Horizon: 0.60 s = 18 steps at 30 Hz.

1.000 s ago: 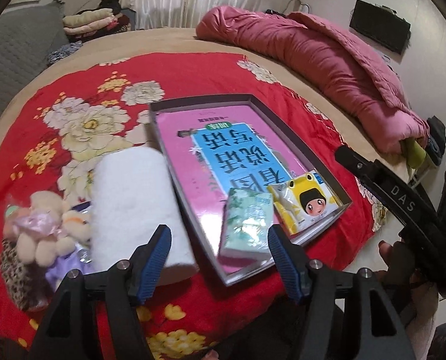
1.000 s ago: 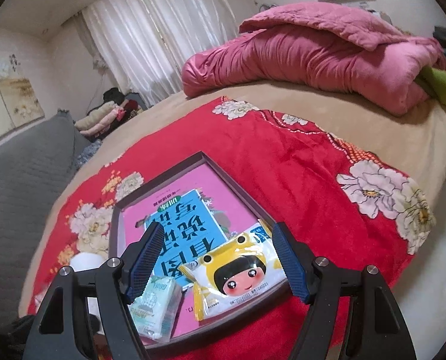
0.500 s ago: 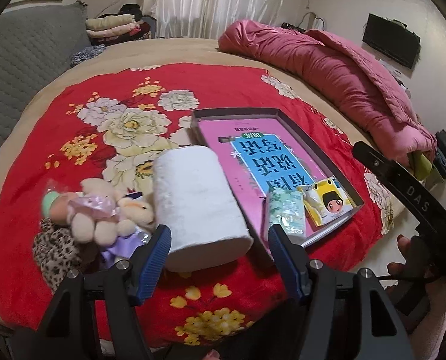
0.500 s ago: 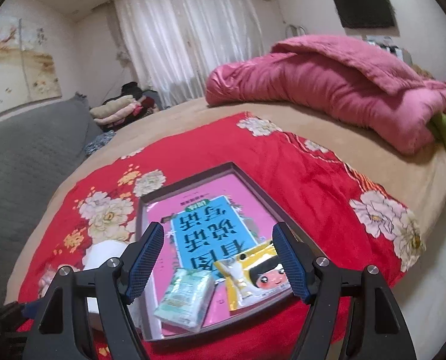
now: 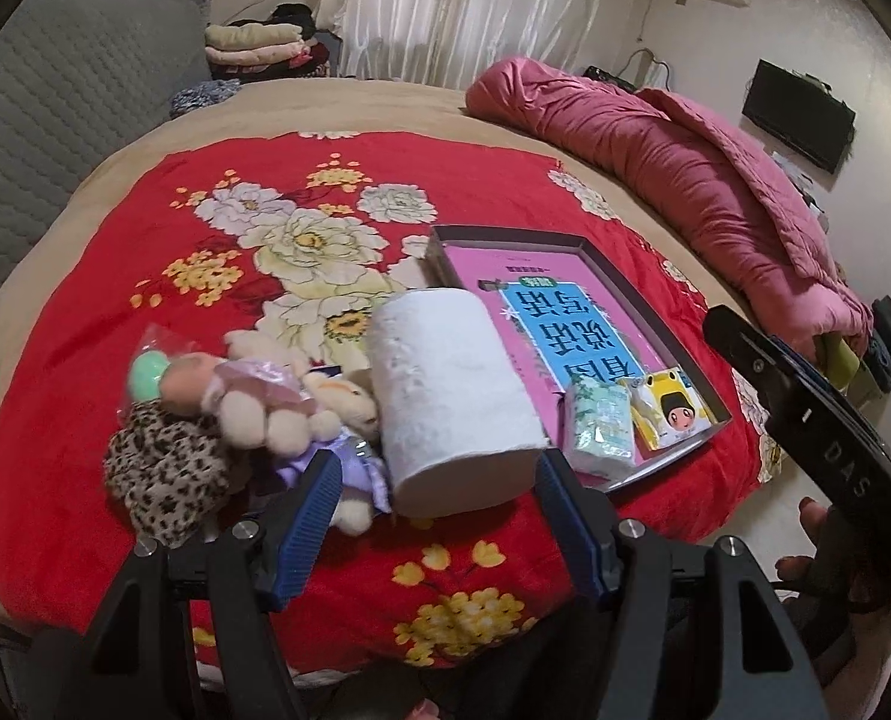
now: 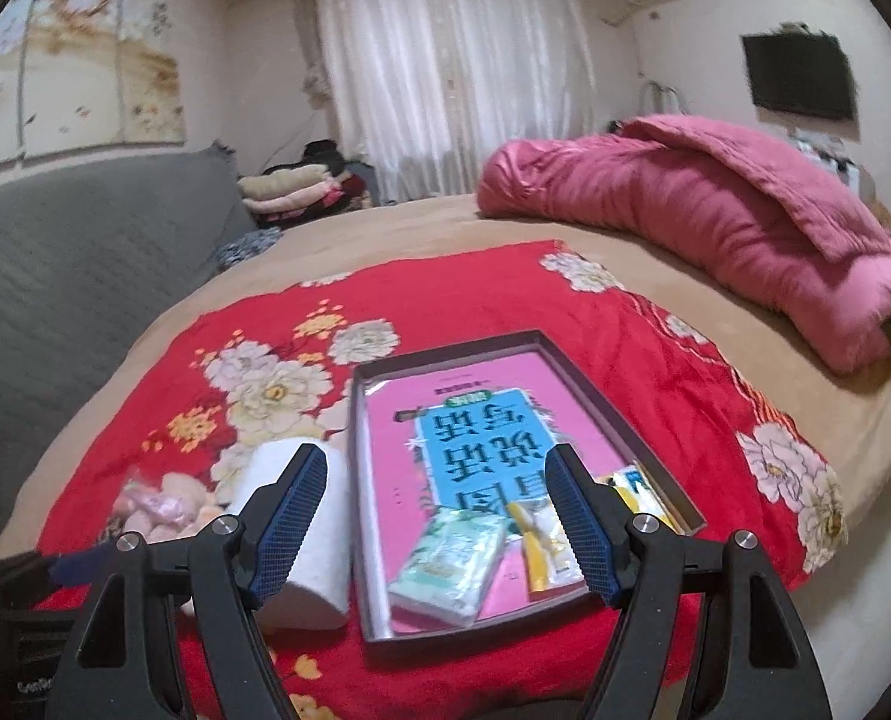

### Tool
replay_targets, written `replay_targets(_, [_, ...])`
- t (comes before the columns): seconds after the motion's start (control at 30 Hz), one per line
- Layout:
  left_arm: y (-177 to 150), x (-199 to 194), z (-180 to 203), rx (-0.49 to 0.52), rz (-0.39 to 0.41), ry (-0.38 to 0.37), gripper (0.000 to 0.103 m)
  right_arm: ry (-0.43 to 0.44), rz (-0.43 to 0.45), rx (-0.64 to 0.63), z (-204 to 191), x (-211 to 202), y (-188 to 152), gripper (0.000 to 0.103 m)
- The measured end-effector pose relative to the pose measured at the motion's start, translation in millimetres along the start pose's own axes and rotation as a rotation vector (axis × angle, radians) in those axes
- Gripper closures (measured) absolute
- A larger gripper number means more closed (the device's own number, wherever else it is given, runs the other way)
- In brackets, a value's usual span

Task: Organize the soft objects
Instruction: 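Withdraw both open tools from the tray back toward the soft-item pile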

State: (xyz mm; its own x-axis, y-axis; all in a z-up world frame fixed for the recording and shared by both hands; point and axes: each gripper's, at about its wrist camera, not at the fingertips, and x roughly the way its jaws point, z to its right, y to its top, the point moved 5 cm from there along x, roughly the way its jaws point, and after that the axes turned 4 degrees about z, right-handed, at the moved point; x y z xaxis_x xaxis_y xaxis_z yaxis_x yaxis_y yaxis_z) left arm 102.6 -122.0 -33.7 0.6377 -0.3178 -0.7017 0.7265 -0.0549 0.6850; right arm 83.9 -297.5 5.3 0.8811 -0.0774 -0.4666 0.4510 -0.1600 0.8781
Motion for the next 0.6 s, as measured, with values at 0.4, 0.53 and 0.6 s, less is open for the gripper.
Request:
replay_targets(0.4, [-11,-27,-53,-0.057,0.011,0.071,0.036,0.094,0.001,-0.101,-58,-13,0,0.026])
replay_targets(0.53, [-14,-33,-60,-0.064,0.015,0.081,0.036,0.116,0.004,-0.154,-77,-18,-2,0.026])
replay_targets(0.6, [-15,-36,-63,-0.065,0.023,0.092,0.036,0.132,-0.002,-0.165,-84,-20,-4,0.026])
